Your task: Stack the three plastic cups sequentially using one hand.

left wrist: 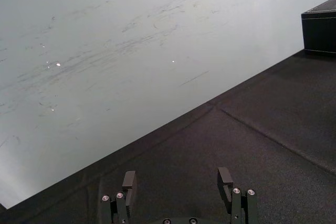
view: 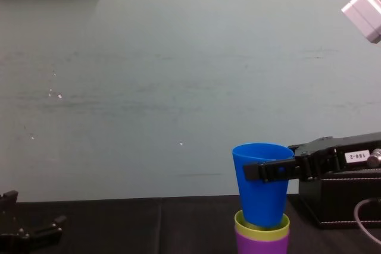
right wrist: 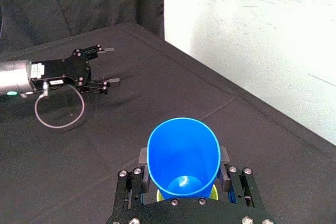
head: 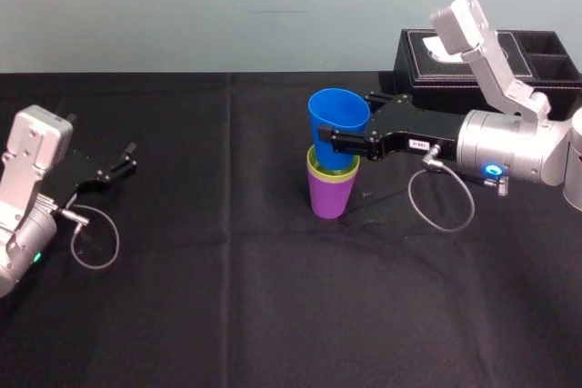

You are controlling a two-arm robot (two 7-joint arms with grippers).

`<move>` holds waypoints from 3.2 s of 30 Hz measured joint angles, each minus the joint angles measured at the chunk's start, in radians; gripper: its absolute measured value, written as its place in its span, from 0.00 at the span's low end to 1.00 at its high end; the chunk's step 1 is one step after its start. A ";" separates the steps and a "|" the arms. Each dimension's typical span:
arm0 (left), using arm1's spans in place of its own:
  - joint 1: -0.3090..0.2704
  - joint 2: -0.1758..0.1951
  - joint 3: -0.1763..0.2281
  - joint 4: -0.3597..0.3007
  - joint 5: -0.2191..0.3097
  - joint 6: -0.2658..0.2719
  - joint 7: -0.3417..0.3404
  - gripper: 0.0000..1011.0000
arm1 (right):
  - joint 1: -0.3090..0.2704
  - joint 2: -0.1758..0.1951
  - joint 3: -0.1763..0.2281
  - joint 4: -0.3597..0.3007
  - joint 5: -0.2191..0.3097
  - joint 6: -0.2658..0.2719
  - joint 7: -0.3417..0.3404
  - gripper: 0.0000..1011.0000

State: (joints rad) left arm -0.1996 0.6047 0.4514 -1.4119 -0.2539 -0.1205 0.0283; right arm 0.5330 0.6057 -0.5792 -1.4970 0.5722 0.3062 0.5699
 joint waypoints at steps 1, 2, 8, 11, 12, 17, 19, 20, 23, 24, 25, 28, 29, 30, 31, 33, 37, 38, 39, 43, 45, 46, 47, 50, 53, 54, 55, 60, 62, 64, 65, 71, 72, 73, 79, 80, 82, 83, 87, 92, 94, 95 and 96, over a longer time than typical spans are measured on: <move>0.000 0.000 0.000 0.000 0.000 0.000 0.000 1.00 | 0.000 -0.001 -0.001 0.001 -0.001 0.000 0.001 0.72; 0.000 0.000 0.000 0.000 0.000 0.000 0.000 1.00 | 0.000 -0.001 -0.001 0.001 -0.001 0.000 0.001 0.72; 0.000 0.000 0.000 0.000 0.000 0.000 0.000 1.00 | -0.004 -0.002 -0.002 0.002 -0.005 0.000 0.004 0.72; 0.000 0.000 0.000 0.000 0.000 0.000 0.000 1.00 | -0.004 -0.002 -0.002 0.003 -0.006 0.000 0.004 0.72; 0.000 0.000 0.000 0.000 0.000 0.000 0.000 1.00 | -0.004 -0.002 -0.002 0.003 -0.006 0.000 0.004 0.72; 0.000 0.000 0.000 0.000 0.000 0.000 0.000 1.00 | -0.005 -0.002 -0.002 0.003 -0.006 0.000 0.004 0.72; 0.000 0.000 0.000 0.000 0.000 0.000 0.000 1.00 | -0.005 -0.002 -0.002 0.003 -0.006 0.000 0.004 0.72; 0.000 0.000 0.000 0.000 0.000 0.000 0.000 1.00 | -0.005 -0.002 -0.002 0.003 -0.006 0.000 0.004 0.72; 0.000 0.000 0.000 0.000 0.000 0.000 0.000 1.00 | -0.005 -0.002 -0.002 0.003 -0.006 0.000 0.004 0.72; 0.000 0.000 0.000 0.000 0.000 0.000 0.000 1.00 | -0.005 -0.002 -0.002 0.003 -0.006 0.000 0.004 0.72; 0.000 0.000 0.000 0.000 0.000 0.000 0.000 1.00 | -0.005 -0.002 -0.002 0.003 -0.006 0.000 0.004 0.72; 0.000 0.000 0.000 0.000 0.000 0.000 0.000 1.00 | -0.005 -0.002 -0.002 0.003 -0.006 0.000 0.004 0.72; 0.000 0.000 0.000 0.000 0.000 0.000 0.000 1.00 | -0.005 -0.002 -0.002 0.003 -0.006 0.000 0.004 0.72; 0.000 0.000 0.000 0.000 0.000 0.000 0.000 1.00 | -0.005 -0.002 -0.002 0.003 -0.006 0.000 0.004 0.72; 0.000 0.000 0.000 0.000 0.000 0.000 0.000 1.00 | -0.005 -0.002 -0.002 0.003 -0.006 0.000 0.004 0.72; 0.000 0.000 0.000 0.000 0.000 0.000 0.000 1.00 | -0.005 -0.002 -0.002 0.002 -0.005 0.000 0.004 0.73; 0.000 0.000 0.000 0.000 0.000 0.000 0.000 1.00 | -0.005 -0.002 -0.002 0.002 -0.005 0.000 0.004 0.80; 0.000 0.000 0.000 0.000 0.000 0.000 0.000 1.00 | -0.005 -0.002 -0.002 0.002 -0.005 0.000 0.004 0.84; 0.000 0.000 0.000 0.000 0.000 0.000 0.000 1.00 | -0.005 -0.002 -0.002 0.002 -0.005 0.000 0.004 0.89; 0.000 0.000 0.000 0.000 0.000 0.000 0.000 1.00 | -0.005 -0.002 -0.002 0.002 -0.005 0.000 0.004 0.96; 0.000 0.000 0.000 0.000 0.000 0.000 0.000 1.00 | -0.005 -0.002 -0.002 0.002 -0.005 0.000 0.004 0.99; 0.000 0.000 0.000 0.000 0.000 0.000 0.000 1.00 | -0.005 -0.002 -0.002 0.002 -0.005 0.000 0.004 0.99; 0.000 0.000 0.000 0.000 0.000 0.000 0.000 1.00 | -0.005 -0.002 -0.002 0.002 -0.005 0.000 0.004 0.99; 0.000 0.000 0.000 0.000 0.000 0.000 0.000 1.00 | -0.005 -0.002 -0.002 0.002 -0.005 0.000 0.004 0.99; 0.000 0.000 0.000 0.000 0.000 0.000 0.000 1.00 | -0.005 -0.002 -0.002 0.002 -0.004 0.000 0.004 0.99; 0.000 0.000 0.000 0.000 0.000 0.000 0.000 1.00 | -0.005 -0.002 -0.002 0.002 -0.004 0.000 0.004 0.99; 0.000 0.000 0.000 0.000 0.000 0.000 0.000 1.00 | -0.005 -0.002 -0.002 0.002 -0.005 0.000 0.004 0.99; 0.000 0.000 0.000 0.000 0.000 0.000 0.000 1.00 | -0.005 -0.002 -0.002 0.002 -0.004 0.000 0.004 0.99; 0.000 0.000 0.000 0.000 0.000 0.000 0.000 1.00 | -0.005 -0.002 -0.002 0.002 -0.004 0.000 0.004 0.99; 0.000 0.000 0.000 0.000 0.000 0.000 0.000 1.00 | -0.005 -0.002 -0.002 0.002 -0.004 0.000 0.004 0.99; 0.000 0.000 0.000 0.000 0.000 0.000 0.000 1.00 | -0.005 -0.002 -0.002 0.002 -0.004 0.000 0.004 0.99; 0.000 0.000 0.000 0.000 0.000 0.000 0.000 1.00 | -0.005 -0.002 -0.002 0.002 -0.004 0.000 0.004 0.99; 0.000 0.000 0.000 0.000 0.000 0.000 0.000 1.00 | -0.005 -0.002 -0.002 0.002 -0.004 0.000 0.004 0.99; 0.000 0.000 0.000 0.000 0.000 0.000 0.000 1.00 | -0.005 -0.002 -0.002 0.002 -0.004 0.000 0.004 0.99; 0.000 0.000 0.000 0.000 0.000 0.000 0.000 1.00 | -0.006 -0.010 -0.003 -0.017 -0.016 0.005 -0.019 0.99; 0.000 0.000 0.000 0.000 0.000 0.000 0.000 1.00 | -0.008 -0.011 -0.002 -0.021 -0.018 0.005 -0.024 0.99; 0.000 0.000 0.000 0.000 0.000 0.000 0.000 1.00 | -0.017 -0.010 0.010 -0.032 -0.019 0.004 -0.038 0.99; 0.000 0.000 0.000 0.000 0.000 0.000 0.000 1.00 | -0.021 -0.009 0.016 -0.036 -0.019 0.003 -0.043 0.99; 0.000 0.000 0.000 0.000 0.000 0.000 0.000 1.00 | -0.045 0.000 0.050 -0.052 -0.008 -0.008 -0.068 0.99; 0.000 0.000 0.000 0.000 0.000 0.000 0.000 1.00 | -0.075 0.018 0.100 -0.062 0.009 -0.026 -0.092 0.99; 0.000 0.000 0.000 0.000 0.000 0.000 0.000 1.00 | -0.090 0.027 0.125 -0.063 0.017 -0.037 -0.102 0.99; 0.000 0.000 0.000 0.000 0.000 0.000 0.000 1.00 | -0.100 0.035 0.143 -0.063 0.023 -0.043 -0.108 0.99; 0.000 0.000 0.000 0.000 0.000 0.000 0.000 1.00 | -0.105 0.037 0.151 -0.063 0.025 -0.047 -0.111 0.99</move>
State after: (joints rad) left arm -0.1995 0.6047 0.4514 -1.4120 -0.2539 -0.1205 0.0283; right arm 0.4280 0.6432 -0.4285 -1.5595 0.5977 0.2591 0.4589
